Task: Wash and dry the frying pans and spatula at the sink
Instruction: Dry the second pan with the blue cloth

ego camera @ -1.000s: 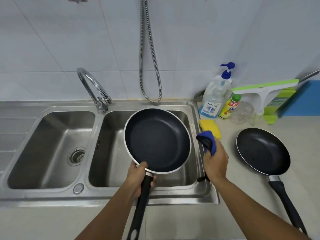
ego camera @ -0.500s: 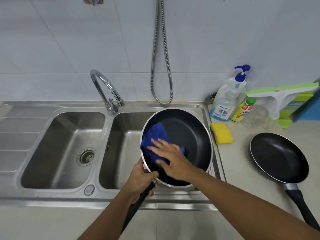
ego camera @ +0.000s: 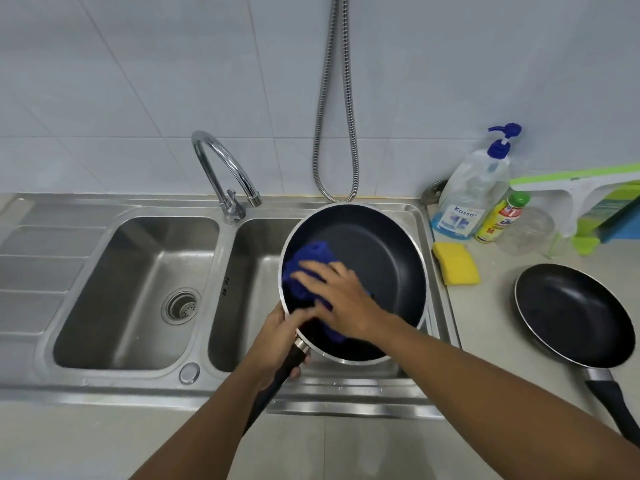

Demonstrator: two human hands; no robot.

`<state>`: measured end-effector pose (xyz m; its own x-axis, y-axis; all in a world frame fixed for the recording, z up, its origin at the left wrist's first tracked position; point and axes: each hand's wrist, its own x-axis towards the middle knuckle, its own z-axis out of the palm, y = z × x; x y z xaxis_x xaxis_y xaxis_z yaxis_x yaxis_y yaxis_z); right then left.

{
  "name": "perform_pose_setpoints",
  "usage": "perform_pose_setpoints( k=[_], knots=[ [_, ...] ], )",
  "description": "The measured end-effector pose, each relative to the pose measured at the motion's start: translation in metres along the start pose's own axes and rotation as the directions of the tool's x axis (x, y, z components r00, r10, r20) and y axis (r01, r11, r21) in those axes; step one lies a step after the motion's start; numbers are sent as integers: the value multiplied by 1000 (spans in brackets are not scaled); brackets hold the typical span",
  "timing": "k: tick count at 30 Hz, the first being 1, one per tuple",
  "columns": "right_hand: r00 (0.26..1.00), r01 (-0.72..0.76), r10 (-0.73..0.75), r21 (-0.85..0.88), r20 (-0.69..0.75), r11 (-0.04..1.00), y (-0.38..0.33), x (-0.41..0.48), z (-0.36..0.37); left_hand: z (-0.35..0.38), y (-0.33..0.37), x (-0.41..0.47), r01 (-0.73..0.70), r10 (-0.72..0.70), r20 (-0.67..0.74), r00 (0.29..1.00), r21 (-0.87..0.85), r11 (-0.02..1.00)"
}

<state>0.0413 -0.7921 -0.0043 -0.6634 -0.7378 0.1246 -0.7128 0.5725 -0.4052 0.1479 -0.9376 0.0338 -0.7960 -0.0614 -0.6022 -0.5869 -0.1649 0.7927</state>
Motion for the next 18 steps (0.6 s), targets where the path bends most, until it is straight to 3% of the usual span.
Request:
perform_pose_setpoints(
  k=[2,4,7,10,12,14,16,18],
  knots=[
    [998,3,-15,181,66,984,-8,-18,10,-3,4,0,34,-34,-2,999,-24,999],
    [996,-29,9,233,84,972,-4,-34,11,-5,4,2,47,-48,-40,998,-23,999],
    [985,6,-36,173,168,985,14,-54,-4,-6,-2,3,71,-70,-94,993,17,997],
    [972,101,-94,-20,216,995,43,-64,-28,-3,-7,2,79,-76,-95,993,36,996],
    [984,91,-63,-169,164,981,72,-63,-40,-1,-8,0,76,-71,-94,993,54,996],
    [996,-77,83,-193,26,978,98,-54,-51,-1,-8,-3,64,-56,-87,995,93,994],
    [959,-265,252,-98,-129,959,107,-34,-56,1,-5,-3,38,-25,-77,997,167,985],
    [904,-340,349,79,-246,937,90,-7,-52,6,1,-2,10,10,-78,997,244,970]
  ],
)
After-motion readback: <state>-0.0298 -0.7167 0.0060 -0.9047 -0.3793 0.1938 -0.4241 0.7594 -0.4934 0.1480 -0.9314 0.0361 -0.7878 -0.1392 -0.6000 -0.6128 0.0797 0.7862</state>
